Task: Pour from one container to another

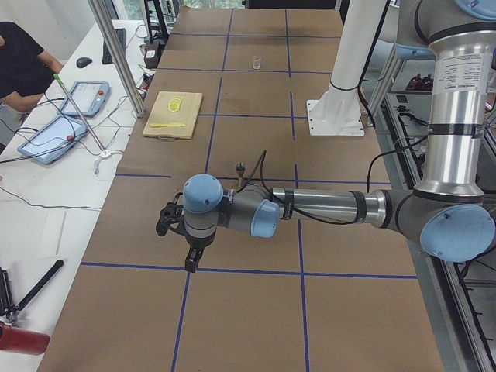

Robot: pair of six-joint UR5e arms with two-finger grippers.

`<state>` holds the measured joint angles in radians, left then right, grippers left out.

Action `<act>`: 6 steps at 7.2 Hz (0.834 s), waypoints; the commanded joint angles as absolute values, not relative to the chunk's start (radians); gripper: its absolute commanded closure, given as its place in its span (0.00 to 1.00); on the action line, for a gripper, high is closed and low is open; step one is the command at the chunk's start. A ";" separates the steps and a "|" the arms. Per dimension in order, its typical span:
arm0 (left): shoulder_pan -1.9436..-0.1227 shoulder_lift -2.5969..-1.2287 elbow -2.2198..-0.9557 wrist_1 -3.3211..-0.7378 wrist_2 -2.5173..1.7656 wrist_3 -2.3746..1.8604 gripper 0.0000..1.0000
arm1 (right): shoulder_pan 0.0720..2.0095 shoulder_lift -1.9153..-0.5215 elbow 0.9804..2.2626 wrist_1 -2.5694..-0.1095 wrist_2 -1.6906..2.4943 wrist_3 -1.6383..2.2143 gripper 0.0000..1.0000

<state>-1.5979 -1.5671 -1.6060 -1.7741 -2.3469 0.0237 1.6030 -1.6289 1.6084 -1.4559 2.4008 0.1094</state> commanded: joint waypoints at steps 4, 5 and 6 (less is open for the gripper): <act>-1.597 -1.569 -1.606 -1.784 -2.349 -0.080 0.00 | 1.608 -1.637 1.603 -1.402 2.399 0.199 0.00; -1.597 -1.571 -1.606 -1.784 -2.349 -0.080 0.00 | 1.608 -1.637 1.603 -1.402 2.401 0.198 0.00; -1.597 -1.572 -1.606 -1.786 -2.349 -0.080 0.00 | 1.608 -1.637 1.603 -1.402 2.401 0.198 0.00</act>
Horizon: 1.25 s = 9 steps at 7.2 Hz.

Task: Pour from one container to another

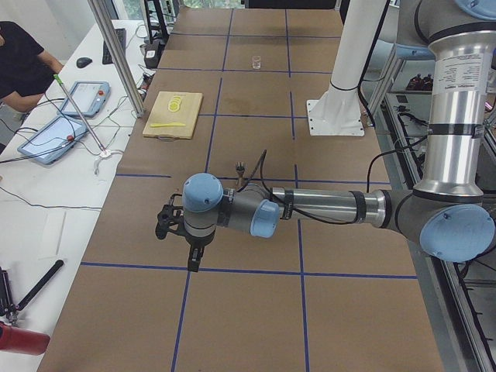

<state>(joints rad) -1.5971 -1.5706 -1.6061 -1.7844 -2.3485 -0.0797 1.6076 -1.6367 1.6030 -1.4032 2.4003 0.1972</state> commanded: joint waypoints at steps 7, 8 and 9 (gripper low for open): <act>-1.597 -1.575 -1.606 -1.786 -2.349 -0.080 0.00 | 1.608 -1.637 1.603 -1.398 2.401 0.198 0.00; -1.595 -1.575 -1.603 -1.786 -2.349 -0.078 0.00 | 1.608 -1.637 1.601 -1.397 2.401 0.198 0.00; -1.597 -1.577 -1.603 -1.786 -2.349 -0.078 0.00 | 1.608 -1.637 1.601 -1.397 2.401 0.198 0.00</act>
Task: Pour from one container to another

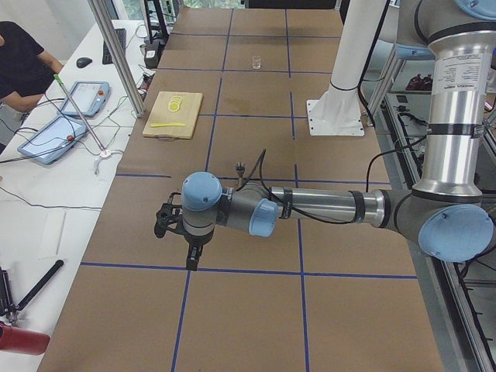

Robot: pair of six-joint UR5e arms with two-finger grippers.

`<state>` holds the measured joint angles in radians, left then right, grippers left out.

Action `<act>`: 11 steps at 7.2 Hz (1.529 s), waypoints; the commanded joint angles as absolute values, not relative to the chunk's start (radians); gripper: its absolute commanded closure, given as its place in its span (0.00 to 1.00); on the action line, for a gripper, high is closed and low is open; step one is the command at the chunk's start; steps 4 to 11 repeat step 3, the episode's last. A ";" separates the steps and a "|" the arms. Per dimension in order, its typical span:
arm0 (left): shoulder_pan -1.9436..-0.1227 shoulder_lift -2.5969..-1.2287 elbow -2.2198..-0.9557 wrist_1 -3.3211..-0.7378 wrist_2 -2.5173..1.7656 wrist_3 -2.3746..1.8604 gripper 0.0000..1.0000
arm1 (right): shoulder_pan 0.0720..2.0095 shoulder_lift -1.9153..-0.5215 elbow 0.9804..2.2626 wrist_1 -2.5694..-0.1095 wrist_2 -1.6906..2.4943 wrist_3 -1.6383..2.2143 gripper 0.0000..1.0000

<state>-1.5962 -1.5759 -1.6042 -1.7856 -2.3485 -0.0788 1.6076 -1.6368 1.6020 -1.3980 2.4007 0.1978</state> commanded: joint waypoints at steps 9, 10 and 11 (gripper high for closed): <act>-1.597 -1.574 -1.592 -1.828 -2.349 -0.080 0.00 | 1.608 -1.637 1.600 -1.397 2.401 0.198 0.00; -1.597 -1.574 -1.592 -1.828 -2.349 -0.080 0.00 | 1.608 -1.637 1.600 -1.397 2.401 0.198 0.00; -1.597 -1.574 -1.592 -1.828 -2.349 -0.080 0.00 | 1.608 -1.637 1.600 -1.397 2.401 0.198 0.00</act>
